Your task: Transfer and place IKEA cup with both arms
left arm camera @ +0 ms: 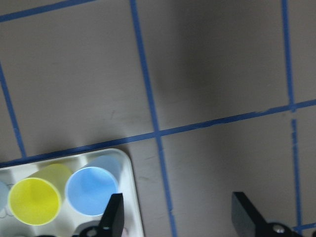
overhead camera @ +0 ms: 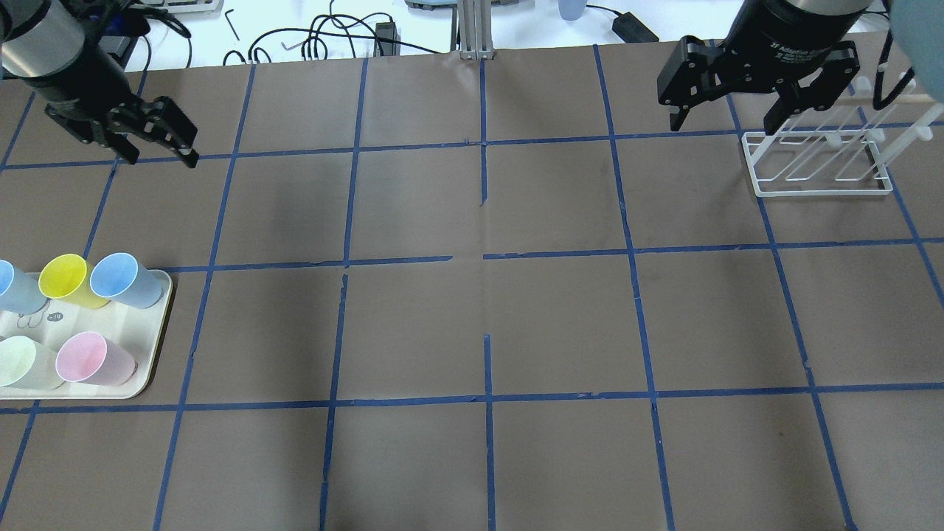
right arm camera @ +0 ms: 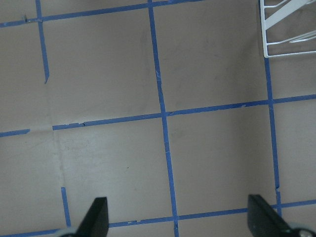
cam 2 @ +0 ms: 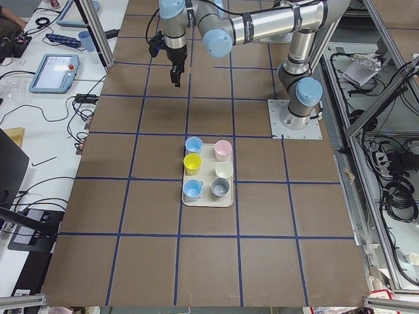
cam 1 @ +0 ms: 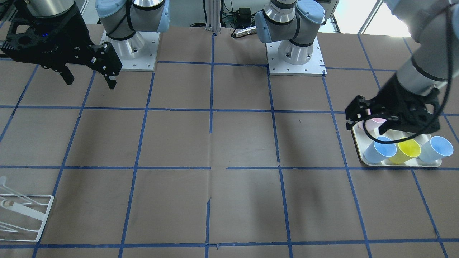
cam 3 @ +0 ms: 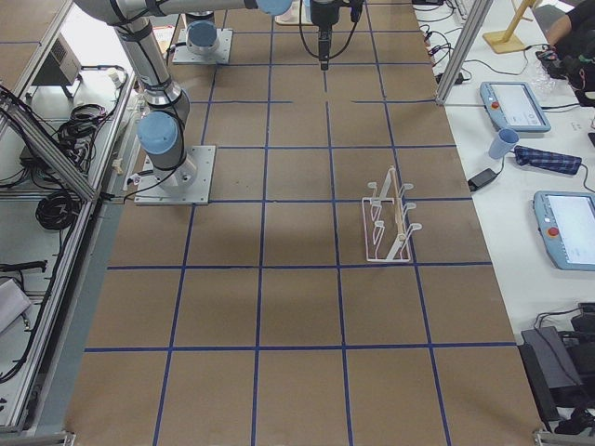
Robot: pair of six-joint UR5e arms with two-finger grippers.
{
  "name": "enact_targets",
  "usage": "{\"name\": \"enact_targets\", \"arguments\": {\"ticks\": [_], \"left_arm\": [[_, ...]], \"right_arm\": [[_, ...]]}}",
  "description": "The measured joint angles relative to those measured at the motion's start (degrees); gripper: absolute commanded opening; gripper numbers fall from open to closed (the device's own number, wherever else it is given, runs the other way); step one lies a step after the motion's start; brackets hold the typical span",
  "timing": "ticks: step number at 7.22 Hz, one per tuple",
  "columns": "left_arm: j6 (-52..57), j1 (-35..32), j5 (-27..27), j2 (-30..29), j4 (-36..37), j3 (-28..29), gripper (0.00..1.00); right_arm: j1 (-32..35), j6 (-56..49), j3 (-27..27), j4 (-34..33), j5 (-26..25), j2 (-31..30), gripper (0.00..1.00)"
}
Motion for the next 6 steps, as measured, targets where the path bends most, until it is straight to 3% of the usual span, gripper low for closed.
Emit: {"name": "enact_targets", "arguments": {"ticks": [3, 6], "left_arm": [[-9.5, -10.83, 0.27, 3.47, -2.89, 2.24, 1.0], [-13.0, -11.27, 0.16, 4.21, -4.51, 2.88, 1.0]], "right_arm": [[-0.09, 0.0, 0.04, 0.07, 0.0, 0.0, 1.0], [-0.1, 0.0, 0.15, 0.07, 0.0, -0.05, 1.0]]}}
